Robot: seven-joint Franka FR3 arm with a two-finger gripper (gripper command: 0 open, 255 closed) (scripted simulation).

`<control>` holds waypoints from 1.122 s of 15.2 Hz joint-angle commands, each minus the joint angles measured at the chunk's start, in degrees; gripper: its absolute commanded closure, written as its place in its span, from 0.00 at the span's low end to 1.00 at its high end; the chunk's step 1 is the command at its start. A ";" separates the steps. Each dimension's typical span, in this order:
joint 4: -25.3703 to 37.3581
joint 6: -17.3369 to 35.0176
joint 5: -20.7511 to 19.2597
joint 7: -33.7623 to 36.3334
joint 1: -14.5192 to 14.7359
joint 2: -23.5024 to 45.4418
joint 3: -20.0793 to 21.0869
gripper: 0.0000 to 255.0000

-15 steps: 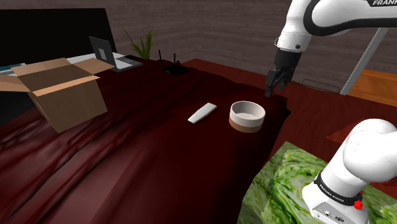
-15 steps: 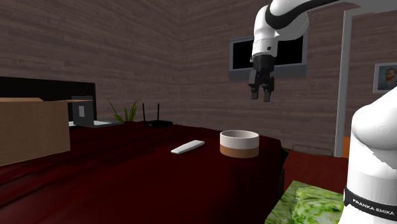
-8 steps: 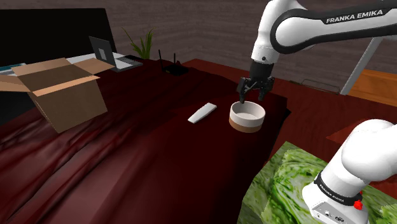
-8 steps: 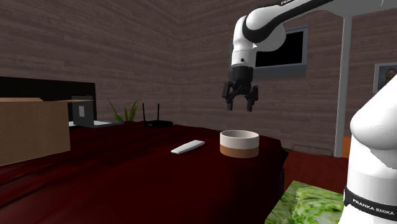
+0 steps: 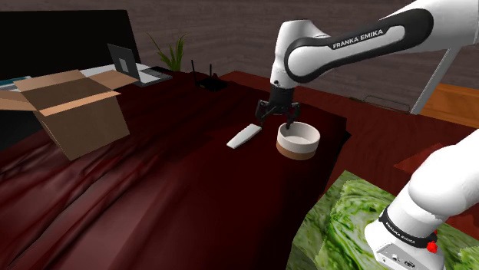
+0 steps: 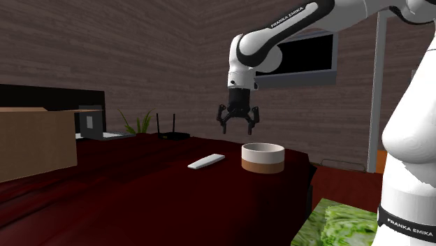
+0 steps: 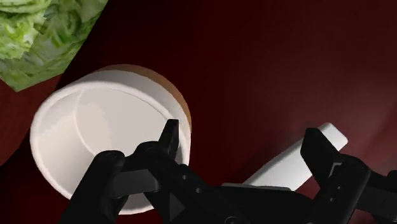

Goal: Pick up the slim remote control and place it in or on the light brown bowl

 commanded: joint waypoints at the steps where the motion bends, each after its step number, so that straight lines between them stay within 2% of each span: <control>1: 2.88 2.13 -1.73 6.78 -1.17 5.05 1.80 0.00; 7: 13.12 5.44 -9.51 25.90 -2.65 19.85 3.75 0.00; 13: 25.31 5.37 -16.35 42.34 -0.92 33.71 0.97 0.00; 15: 28.59 4.99 -17.45 45.82 -0.24 36.96 -0.21 0.00; 17: 27.96 6.27 -17.75 46.01 -0.12 37.64 -0.39 0.00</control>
